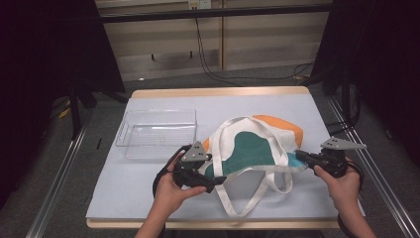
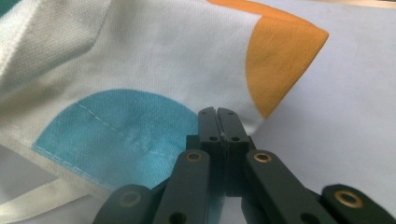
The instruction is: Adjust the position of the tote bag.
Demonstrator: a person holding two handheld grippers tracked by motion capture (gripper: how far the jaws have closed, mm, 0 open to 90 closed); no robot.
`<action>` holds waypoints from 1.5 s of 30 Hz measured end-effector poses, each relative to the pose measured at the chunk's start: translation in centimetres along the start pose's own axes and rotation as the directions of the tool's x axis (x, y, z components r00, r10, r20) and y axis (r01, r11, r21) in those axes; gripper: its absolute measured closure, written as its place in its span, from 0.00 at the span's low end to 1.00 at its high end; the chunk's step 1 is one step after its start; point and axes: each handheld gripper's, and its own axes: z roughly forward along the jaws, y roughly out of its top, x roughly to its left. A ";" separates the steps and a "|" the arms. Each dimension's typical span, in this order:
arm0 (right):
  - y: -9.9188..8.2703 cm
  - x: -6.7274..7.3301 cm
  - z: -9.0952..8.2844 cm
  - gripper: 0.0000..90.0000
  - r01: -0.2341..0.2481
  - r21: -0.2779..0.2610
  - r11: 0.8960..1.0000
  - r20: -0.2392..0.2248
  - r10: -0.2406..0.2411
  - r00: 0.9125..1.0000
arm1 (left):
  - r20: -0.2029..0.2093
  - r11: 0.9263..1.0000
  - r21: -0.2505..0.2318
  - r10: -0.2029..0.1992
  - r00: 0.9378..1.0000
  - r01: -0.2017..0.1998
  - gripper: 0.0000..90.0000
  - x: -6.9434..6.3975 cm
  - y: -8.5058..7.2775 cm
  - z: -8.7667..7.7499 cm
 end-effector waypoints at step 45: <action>-1.2 6.4 0.0 0.57 0.301 0.016 0.953 -0.087 -0.299 0.950 | 0.025 1.000 0.011 -0.008 1.000 0.007 0.58 0.5 1.7 1.7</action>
